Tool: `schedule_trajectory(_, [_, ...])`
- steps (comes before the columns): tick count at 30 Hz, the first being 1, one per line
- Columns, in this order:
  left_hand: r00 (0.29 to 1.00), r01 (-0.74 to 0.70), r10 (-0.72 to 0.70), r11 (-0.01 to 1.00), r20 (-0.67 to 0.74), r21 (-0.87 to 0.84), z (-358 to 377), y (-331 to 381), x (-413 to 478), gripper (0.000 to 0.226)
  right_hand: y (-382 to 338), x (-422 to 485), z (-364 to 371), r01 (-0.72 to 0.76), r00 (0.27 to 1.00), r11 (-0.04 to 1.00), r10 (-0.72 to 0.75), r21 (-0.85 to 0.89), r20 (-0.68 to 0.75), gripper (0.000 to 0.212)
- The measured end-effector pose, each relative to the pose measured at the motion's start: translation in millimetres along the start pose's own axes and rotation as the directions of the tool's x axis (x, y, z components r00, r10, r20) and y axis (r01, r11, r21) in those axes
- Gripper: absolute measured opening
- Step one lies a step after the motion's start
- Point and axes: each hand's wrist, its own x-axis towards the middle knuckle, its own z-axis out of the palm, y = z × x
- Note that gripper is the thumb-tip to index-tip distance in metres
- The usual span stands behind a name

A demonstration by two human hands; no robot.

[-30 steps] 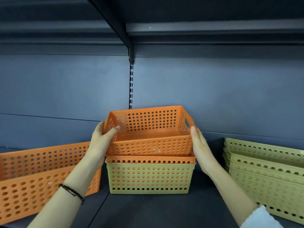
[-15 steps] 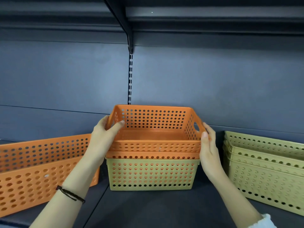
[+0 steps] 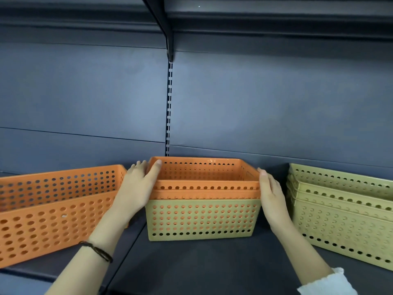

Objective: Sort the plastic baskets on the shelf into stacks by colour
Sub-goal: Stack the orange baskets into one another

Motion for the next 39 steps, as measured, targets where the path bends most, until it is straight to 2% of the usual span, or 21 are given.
schedule_trajectory(4, [0.996,-0.073,0.067,0.991,0.062,0.111,-16.3,-0.5,-1.6,0.076,-6.1,-2.4,1.7,-0.024,0.999,0.995,0.019,0.097,0.049,0.049])
schedule_trajectory(7, [0.988,-0.150,0.157,0.955,-0.007,0.255,-43.6,-8.4,-13.4,0.073,-6.0,-10.1,5.4,-0.024,0.998,0.979,0.011,0.204,0.066,0.043])
schedule_trajectory(9, [0.962,-0.194,0.261,0.864,-0.083,0.464,-64.4,-23.6,-21.0,0.055,-2.2,-15.2,8.0,0.006,0.998,0.968,-0.022,0.249,0.063,0.052])
schedule_trajectory(10, [0.941,-0.231,0.328,0.795,-0.078,0.561,-74.5,-33.3,-25.0,0.051,-1.5,-17.5,9.3,0.008,0.997,0.964,-0.027,0.264,0.069,0.057])
schedule_trajectory(13, [0.913,-0.296,0.403,0.565,0.055,0.770,-93.6,-62.8,-34.6,0.063,1.0,-20.2,10.3,0.016,0.995,0.959,-0.044,0.284,0.090,0.063])
schedule_trajectory(15, [0.917,-0.291,0.389,0.491,0.092,0.821,-98.0,-77.2,-39.3,0.061,1.1,-20.9,10.2,0.012,0.994,0.962,-0.042,0.274,0.104,0.076])
schedule_trajectory(18, [0.920,-0.267,0.387,0.502,0.062,0.822,-96.3,-84.2,-34.7,0.039,-1.5,-25.2,10.3,0.010,0.994,0.965,-0.039,0.261,0.105,0.074])
schedule_trajectory(21, [0.906,-0.262,0.424,0.537,0.011,0.802,-91.4,-83.9,-27.6,0.036,-1.3,-26.9,9.0,0.017,0.995,0.968,-0.041,0.252,0.093,0.101])
schedule_trajectory(24, [0.879,-0.234,0.473,0.550,-0.068,0.802,-90.6,-79.4,-19.2,0.036,-2.6,-28.4,9.2,0.021,0.994,0.970,-0.047,0.243,0.101,0.111])
schedule_trajectory(27, [0.802,-0.196,0.558,0.584,-0.214,0.788,-96.9,-59.8,-10.5,0.034,-2.5,-27.8,9.5,0.008,0.994,0.968,-0.034,0.251,0.102,0.114])
schedule_trajectory(29, [0.710,-0.223,0.646,0.583,-0.280,0.781,-103.2,-38.4,-4.7,0.037,-3.5,-27.9,9.1,0.004,0.994,0.964,-0.034,0.266,0.106,0.107])
schedule_trajectory(31, [0.612,-0.294,0.747,0.519,-0.259,0.803,-107.5,-15.4,1.0,0.039,-6.0,-27.2,7.1,-0.001,0.994,0.960,-0.029,0.278,0.103,0.095])
schedule_trajectory(33, [0.517,-0.372,0.834,0.420,-0.191,0.828,-108.9,4.9,8.1,0.037,-9.7,-26.3,5.6,0.034,0.997,0.972,-0.049,0.234,0.058,0.066])
schedule_trajectory(34, [0.467,-0.410,0.869,0.379,-0.167,0.830,-108.8,15.1,12.1,0.035,-11.9,-24.2,3.9,0.083,0.996,0.980,-0.088,0.180,0.020,0.053])
schedule_trajectory(35, [0.418,-0.449,0.895,0.350,-0.152,0.822,-108.1,25.5,16.0,0.033,-15.6,-21.7,2.4,0.146,0.989,0.983,-0.146,0.110,-0.013,0.049])
schedule_trajectory(37, [0.340,-0.533,0.931,0.305,-0.131,0.790,-102.1,48.3,22.4,0.031,-30.5,-19.0,-0.2,0.296,0.954,0.954,-0.298,-0.045,-0.038,0.056])
schedule_trajectory(39, [0.273,-0.613,0.958,0.240,-0.083,0.752,-87.3,67.3,27.9,0.031,-54.7,-19.5,1.2,0.461,0.885,0.881,-0.465,-0.106,-0.013,0.063])
